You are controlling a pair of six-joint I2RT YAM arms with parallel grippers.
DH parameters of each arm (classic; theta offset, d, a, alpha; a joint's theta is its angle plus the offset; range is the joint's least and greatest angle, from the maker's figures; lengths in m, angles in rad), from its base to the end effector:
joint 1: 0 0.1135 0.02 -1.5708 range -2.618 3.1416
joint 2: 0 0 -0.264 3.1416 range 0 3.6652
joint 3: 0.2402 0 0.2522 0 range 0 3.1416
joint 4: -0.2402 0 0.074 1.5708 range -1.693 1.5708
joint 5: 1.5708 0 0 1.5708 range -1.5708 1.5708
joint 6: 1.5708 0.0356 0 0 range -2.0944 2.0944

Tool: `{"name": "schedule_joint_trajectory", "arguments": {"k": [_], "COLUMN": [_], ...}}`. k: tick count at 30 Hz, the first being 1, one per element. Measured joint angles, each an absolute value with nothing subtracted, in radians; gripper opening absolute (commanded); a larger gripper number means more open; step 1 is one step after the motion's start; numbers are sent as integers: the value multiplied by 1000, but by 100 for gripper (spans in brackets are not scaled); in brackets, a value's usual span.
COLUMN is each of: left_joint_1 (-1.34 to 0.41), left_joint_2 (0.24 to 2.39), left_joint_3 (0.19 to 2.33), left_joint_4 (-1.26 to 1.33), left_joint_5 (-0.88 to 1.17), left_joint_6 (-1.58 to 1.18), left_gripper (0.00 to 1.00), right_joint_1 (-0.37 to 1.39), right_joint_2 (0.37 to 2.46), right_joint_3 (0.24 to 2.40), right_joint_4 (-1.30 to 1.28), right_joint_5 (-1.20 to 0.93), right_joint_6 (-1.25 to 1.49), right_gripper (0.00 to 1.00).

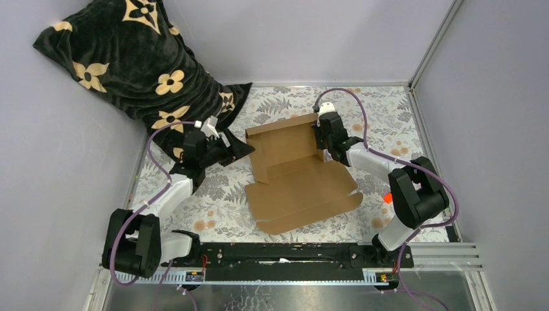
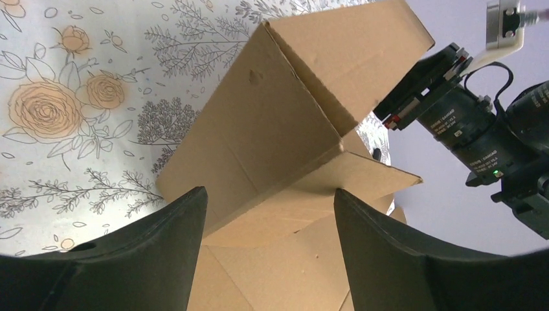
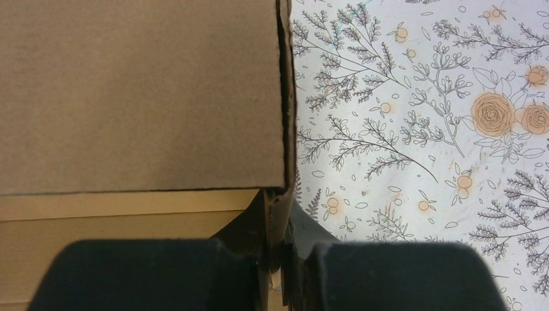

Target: Fold the paper box

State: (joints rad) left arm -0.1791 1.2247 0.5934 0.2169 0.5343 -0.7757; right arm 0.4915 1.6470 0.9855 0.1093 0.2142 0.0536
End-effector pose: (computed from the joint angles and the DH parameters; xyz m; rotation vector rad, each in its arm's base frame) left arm 0.2520 -0.0640 0.2236 -0.2557 2.0930 -1.1270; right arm 0.3235 0.1646 0.2165 -0.3341 2.0839 0.0985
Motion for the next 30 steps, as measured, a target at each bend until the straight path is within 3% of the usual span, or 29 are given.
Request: {"name": "schedule_joint_trajectory", "arguments": {"k": [8, 23, 30], "left_joint_1": [-218, -382, -420], "left_joint_2": [1204, 1298, 1320], "left_joint_3": [574, 686, 736], "left_joint_4": [212, 48, -9], "left_joint_5": [484, 208, 80], "left_joint_6": [-753, -645, -611], "left_gripper": [78, 76, 67], "right_joint_1": [491, 490, 490], "right_joint_2": [1654, 1654, 1654], "right_joint_3": [997, 1007, 1007], "right_joint_4": [102, 80, 80], "right_joint_5": [207, 188, 186], "right_joint_6": [59, 73, 76], "right_gripper": [0, 0, 0]}}
